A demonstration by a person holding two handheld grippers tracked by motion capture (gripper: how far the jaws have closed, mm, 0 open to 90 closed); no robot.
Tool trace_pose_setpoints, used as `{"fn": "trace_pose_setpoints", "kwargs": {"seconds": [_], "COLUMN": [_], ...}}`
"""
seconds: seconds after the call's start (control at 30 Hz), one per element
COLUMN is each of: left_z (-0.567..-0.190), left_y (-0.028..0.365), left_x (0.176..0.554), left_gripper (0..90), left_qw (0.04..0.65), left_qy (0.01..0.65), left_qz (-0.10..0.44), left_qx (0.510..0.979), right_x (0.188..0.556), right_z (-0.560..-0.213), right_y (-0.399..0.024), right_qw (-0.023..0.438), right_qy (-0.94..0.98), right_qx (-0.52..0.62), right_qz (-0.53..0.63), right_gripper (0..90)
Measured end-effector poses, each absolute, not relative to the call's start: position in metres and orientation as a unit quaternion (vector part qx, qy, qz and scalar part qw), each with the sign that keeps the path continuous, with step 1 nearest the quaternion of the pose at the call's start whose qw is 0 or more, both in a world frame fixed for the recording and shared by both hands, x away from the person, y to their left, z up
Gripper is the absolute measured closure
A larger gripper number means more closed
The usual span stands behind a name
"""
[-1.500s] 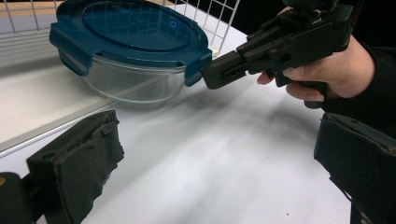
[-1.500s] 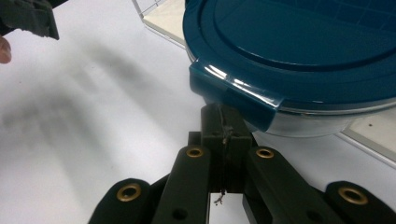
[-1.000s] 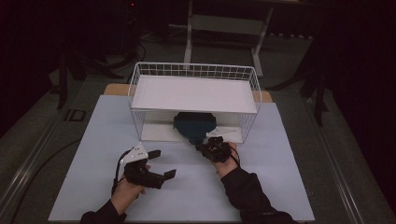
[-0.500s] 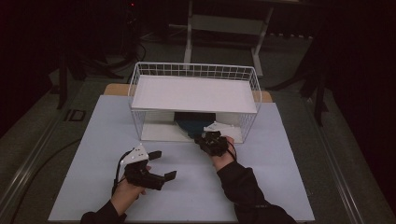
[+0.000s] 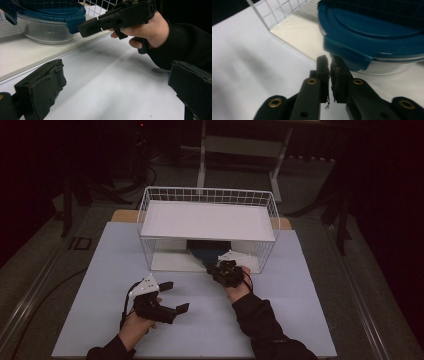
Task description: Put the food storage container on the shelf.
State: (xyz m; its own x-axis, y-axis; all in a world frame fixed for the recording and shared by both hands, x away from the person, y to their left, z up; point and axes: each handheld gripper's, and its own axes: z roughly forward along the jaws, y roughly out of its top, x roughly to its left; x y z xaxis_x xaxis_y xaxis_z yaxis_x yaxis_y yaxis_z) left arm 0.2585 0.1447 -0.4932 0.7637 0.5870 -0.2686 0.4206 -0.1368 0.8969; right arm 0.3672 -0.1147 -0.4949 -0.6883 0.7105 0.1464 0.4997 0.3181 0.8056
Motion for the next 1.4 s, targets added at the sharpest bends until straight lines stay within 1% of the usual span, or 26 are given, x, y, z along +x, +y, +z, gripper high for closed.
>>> {"fn": "trace_pose_setpoints", "kwargs": {"seconds": [0.03, 0.1, 0.17, 0.2, 0.27, 0.33, 0.37, 0.43, 0.47, 0.53, 0.57, 0.6, 0.63, 0.67, 0.73, 0.77, 0.8, 0.93, 1.13, 1.17, 1.4], "left_z": [-0.493, -0.493, -0.493, -0.493, -0.493, -0.494, -0.493, -0.493, -0.493, -0.493, -0.493, -0.493, -0.493, -0.493, -0.492, -0.492, -0.491, -0.49, -0.488, -0.488, -0.487], "left_y": [0.145, 0.145, 0.144, 0.144, 0.143, 0.142, 0.142, 0.142, 0.142, 0.142, 0.142, 0.142, 0.141, 0.141, 0.141, 0.141, 0.141, 0.141, 0.142, 0.142, 0.148], "left_x": [0.258, 0.258, 0.258, 0.258, 0.258, 0.258, 0.258, 0.258, 0.258, 0.258, 0.258, 0.257, 0.257, 0.256, 0.255, 0.255, 0.254, 0.253, 0.251, 0.25, 0.245], "left_gripper": [0.8, 0.8, 0.8, 0.8, 0.8, 0.8, 0.8, 0.8, 0.8, 0.8, 0.8, 0.8, 0.8, 0.8, 0.8, 0.8, 0.8, 0.8, 0.8, 0.8, 0.8], "left_qw": [0.564, 0.565, 0.565, 0.565, 0.563, 0.563, 0.563, 0.565, 0.565, 0.565, 0.565, 0.565, 0.565, 0.565, 0.564, 0.564, 0.565, 0.567, 0.57, 0.57, 0.57], "left_qy": [0.336, 0.335, 0.335, 0.334, 0.333, 0.333, 0.332, 0.33, 0.331, 0.33, 0.33, 0.33, 0.328, 0.327, 0.323, 0.32, 0.32, 0.317, 0.31, 0.309, 0.303], "left_qz": [0.073, 0.074, 0.075, 0.075, 0.075, 0.073, 0.074, 0.073, 0.073, 0.072, 0.071, 0.07, 0.07, 0.071, 0.073, 0.074, 0.074, 0.07, 0.063, 0.062, 0.066], "left_qx": [0.75, 0.75, 0.751, 0.751, 0.753, 0.753, 0.753, 0.753, 0.752, 0.753, 0.753, 0.753, 0.754, 0.754, 0.756, 0.757, 0.757, 0.757, 0.758, 0.759, 0.761], "right_x": [0.366, 0.361, 0.355, 0.352, 0.348, 0.345, 0.343, 0.341, 0.34, 0.338, 0.337, 0.337, 0.335, 0.336, 0.336, 0.335, 0.334, 0.33, 0.323, 0.321, 0.311], "right_z": [-0.495, -0.494, -0.494, -0.495, -0.495, -0.494, -0.494, -0.493, -0.493, -0.492, -0.492, -0.492, -0.492, -0.492, -0.493, -0.492, -0.491, -0.486, -0.482, -0.482, -0.483], "right_y": [-0.115, -0.115, -0.113, -0.113, -0.114, -0.115, -0.116, -0.118, -0.118, -0.121, -0.121, -0.122, -0.124, -0.128, -0.133, -0.135, -0.137, -0.148, -0.166, -0.169, -0.184], "right_qw": [0.115, 0.116, 0.13, 0.136, 0.135, 0.133, 0.132, 0.123, 0.112, 0.093, 0.083, 0.081, 0.083, 0.069, 0.065, 0.067, 0.08, 0.088, 0.091, 0.086, 0.085], "right_qy": [0.803, 0.803, 0.81, 0.81, 0.809, 0.805, 0.803, 0.798, 0.802, 0.798, 0.8, 0.805, 0.803, 0.801, 0.797, 0.799, 0.797, 0.791, 0.784, 0.783, 0.782], "right_qx": [0.375, 0.368, 0.354, 0.349, 0.348, 0.348, 0.348, 0.348, 0.344, 0.343, 0.343, 0.34, 0.341, 0.343, 0.335, 0.336, 0.337, 0.337, 0.344, 0.345, 0.345], "right_qz": [0.449, 0.455, 0.45, 0.451, 0.454, 0.461, 0.466, 0.477, 0.476, 0.487, 0.485, 0.479, 0.481, 0.487, 0.498, 0.494, 0.495, 0.503, 0.508, 0.511, 0.511], "right_gripper": [82.1, 71.2, 63.0, 57.1, 51.1, 39.9, 38.1, 24.9, 18.9, 17.5, 13.8, 12.9, 15.2, 15.5, 13.7, 13.5, 13.5, 13.7, 13.8, 13.8, 14.0]}}
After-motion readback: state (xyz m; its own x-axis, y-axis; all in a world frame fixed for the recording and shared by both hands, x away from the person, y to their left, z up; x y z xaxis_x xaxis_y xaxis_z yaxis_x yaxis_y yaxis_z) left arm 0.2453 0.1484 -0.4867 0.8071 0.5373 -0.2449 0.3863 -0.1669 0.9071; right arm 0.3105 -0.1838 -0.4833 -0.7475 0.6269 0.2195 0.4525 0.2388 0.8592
